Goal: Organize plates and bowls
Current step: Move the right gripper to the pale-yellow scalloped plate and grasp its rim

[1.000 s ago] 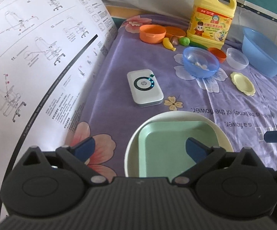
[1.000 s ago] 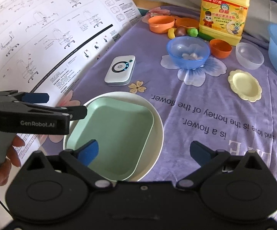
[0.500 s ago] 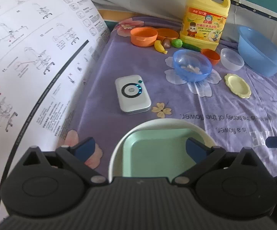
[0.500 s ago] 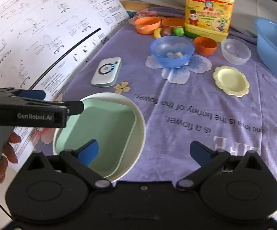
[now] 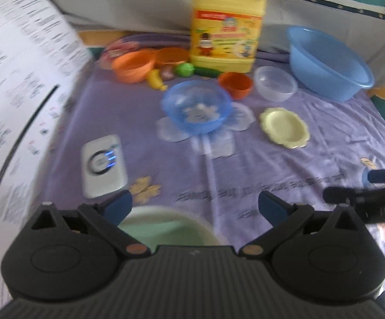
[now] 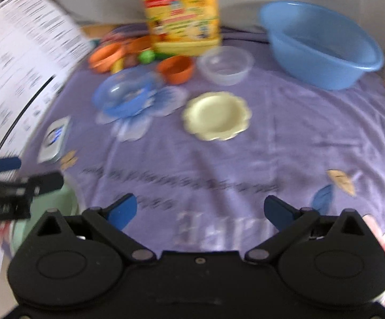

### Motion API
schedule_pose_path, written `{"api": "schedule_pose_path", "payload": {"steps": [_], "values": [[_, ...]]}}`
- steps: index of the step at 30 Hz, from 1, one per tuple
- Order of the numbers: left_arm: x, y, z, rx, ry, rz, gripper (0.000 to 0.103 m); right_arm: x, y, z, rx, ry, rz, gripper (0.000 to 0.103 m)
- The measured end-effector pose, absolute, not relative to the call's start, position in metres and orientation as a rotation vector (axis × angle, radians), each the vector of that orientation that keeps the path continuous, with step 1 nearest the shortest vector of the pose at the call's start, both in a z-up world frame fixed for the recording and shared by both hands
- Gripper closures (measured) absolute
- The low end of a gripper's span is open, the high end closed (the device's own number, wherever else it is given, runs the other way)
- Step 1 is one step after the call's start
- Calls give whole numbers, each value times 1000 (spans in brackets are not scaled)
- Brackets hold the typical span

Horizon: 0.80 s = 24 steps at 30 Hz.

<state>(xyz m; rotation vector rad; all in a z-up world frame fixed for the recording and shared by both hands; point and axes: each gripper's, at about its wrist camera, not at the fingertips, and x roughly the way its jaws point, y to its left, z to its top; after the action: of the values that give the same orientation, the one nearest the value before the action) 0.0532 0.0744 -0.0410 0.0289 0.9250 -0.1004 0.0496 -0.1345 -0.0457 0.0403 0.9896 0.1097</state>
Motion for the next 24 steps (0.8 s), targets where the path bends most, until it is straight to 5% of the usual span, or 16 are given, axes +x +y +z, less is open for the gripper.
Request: {"api": "schedule_pose_path", "payload": {"steps": [9,18,24], "values": [[107,8,-58,34,924,-156,2,111,-191,-56,156,948,80,20],[152,-24,-87,-10,955,-160,25,164,-212,-75,206,942,128,44],[167,-34,-100,-16,970,-165,31,181,-212,-90,210,949,154,52]]}}
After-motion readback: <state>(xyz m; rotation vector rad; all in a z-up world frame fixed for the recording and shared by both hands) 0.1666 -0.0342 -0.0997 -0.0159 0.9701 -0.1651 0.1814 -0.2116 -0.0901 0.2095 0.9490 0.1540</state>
